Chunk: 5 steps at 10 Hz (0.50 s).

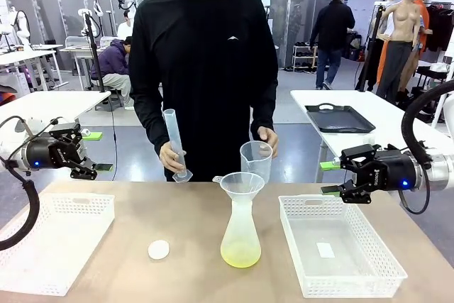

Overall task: Prepare the solutions needed for the experiment.
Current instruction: Once the solution is in the Big flask , pick up the Plastic Funnel and place it back into the right Organizing basket.

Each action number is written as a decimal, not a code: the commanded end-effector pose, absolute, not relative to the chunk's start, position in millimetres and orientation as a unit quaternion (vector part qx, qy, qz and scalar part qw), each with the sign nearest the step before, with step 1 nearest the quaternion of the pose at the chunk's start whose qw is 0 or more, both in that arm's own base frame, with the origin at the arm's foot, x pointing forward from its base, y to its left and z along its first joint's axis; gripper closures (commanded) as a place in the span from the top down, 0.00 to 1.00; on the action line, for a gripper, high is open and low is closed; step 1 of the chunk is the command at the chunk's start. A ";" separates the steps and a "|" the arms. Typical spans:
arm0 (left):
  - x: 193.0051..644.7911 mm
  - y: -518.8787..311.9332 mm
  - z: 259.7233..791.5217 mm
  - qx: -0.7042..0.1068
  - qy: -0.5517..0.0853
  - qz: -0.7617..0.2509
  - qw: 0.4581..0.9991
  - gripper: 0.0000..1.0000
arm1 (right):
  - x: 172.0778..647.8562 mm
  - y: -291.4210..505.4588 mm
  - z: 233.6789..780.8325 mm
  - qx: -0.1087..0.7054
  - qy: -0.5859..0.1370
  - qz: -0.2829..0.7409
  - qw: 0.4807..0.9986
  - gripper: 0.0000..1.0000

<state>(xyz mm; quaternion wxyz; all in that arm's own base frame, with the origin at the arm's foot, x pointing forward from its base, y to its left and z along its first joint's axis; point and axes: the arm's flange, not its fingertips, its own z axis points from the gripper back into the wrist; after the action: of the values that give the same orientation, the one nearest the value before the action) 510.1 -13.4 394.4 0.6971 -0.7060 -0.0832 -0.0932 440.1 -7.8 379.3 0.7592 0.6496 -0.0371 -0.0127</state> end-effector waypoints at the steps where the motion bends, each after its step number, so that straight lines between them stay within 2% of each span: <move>1: 509.0 -13.6 395.7 -0.709 -0.082 -0.096 0.694 1.00 | 437.9 -7.5 378.2 0.648 -0.033 -0.011 0.761 0.67; 5: 509.0 -13.6 395.7 -0.709 -0.082 -0.096 0.694 1.00 | 437.9 -7.5 378.2 0.648 -0.033 -0.011 0.761 0.67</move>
<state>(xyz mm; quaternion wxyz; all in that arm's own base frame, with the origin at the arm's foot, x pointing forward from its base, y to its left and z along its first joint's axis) 510.1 -13.4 394.4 0.6971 -0.7060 -0.0832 -0.0932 440.1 -7.8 379.3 0.7592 0.6496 -0.0371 -0.0127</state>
